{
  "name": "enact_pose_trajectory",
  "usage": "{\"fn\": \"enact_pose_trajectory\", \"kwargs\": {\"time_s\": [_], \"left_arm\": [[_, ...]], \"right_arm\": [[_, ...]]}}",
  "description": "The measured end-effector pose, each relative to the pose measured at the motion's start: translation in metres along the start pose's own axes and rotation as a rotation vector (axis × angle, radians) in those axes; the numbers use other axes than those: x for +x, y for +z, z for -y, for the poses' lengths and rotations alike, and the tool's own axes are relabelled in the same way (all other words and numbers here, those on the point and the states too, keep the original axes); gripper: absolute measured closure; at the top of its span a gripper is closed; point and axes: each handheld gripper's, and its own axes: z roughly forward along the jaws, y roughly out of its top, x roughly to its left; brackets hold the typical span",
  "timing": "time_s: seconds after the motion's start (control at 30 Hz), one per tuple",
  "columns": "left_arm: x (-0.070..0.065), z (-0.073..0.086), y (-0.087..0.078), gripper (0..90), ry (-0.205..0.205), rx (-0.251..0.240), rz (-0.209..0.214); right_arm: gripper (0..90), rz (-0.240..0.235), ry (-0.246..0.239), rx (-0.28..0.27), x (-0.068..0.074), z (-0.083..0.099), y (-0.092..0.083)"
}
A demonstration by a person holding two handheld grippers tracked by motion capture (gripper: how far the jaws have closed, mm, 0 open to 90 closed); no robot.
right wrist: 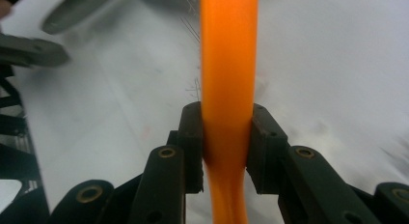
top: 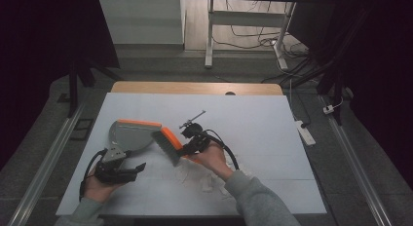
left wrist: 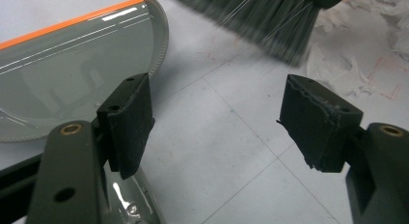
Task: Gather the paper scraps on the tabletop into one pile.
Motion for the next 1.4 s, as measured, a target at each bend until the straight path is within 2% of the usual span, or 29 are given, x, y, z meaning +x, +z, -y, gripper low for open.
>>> {"fn": "enact_pose_trajectory", "kwargs": {"time_s": [0.13,0.2,0.27,0.33,0.43,0.53,0.7,0.93,1.03,1.07,1.13,1.2,1.27,1.4], "left_arm": [[0.0,0.0,0.001,28.3,0.003,0.003,0.002],[-0.001,-0.001,0.002,28.3,0.005,0.005,0.002],[-0.002,-0.001,0.002,28.3,0.008,0.007,0.003],[-0.002,-0.002,0.002,28.2,0.007,0.007,0.002],[-0.001,-0.001,0.002,28.2,0.002,0.004,-0.001],[0.0,-0.001,0.0,28.3,0.001,0.002,-0.005],[0.003,0.0,-0.003,28.2,-0.009,-0.005,-0.012],[0.006,0.002,-0.004,28.3,-0.017,-0.004,-0.02],[0.006,0.002,-0.004,28.3,-0.017,-0.003,-0.02],[0.006,0.002,-0.003,28.3,-0.017,-0.003,-0.021],[0.006,0.002,-0.003,28.3,-0.017,-0.002,-0.021],[0.006,0.002,-0.003,28.2,-0.017,-0.003,-0.022],[0.006,0.002,-0.004,28.2,-0.018,-0.003,-0.02],[0.006,0.002,-0.003,28.3,-0.018,-0.003,-0.02]], "right_arm": [[70.7,0.044,0.054,-0.005,-0.019,0.019,-0.02],[70.7,0.072,0.061,-0.014,-0.024,0.026,-0.032],[70.7,0.075,0.048,-0.05,-0.025,0.028,-0.044],[70.7,0.051,0.047,-0.091,-0.021,0.028,-0.057],[70.7,0.039,-0.008,-0.126,-0.007,0.024,-0.072],[70.7,0.023,-0.049,-0.133,0.008,0.02,-0.079],[70.7,-0.015,-0.095,-0.087,0.026,0.023,-0.066],[70.7,-0.095,-0.118,0.005,0.044,0.035,-0.032],[70.7,-0.082,-0.141,0.054,0.049,0.038,-0.018],[70.7,-0.081,-0.146,0.061,0.048,0.038,-0.014],[70.7,-0.071,-0.124,0.05,0.046,0.036,-0.013],[70.7,-0.036,-0.121,0.063,0.041,0.035,-0.014],[70.7,-0.01,-0.091,0.076,0.03,0.036,-0.016],[70.7,0.068,-0.049,0.049,0.007,0.041,-0.033]]}}
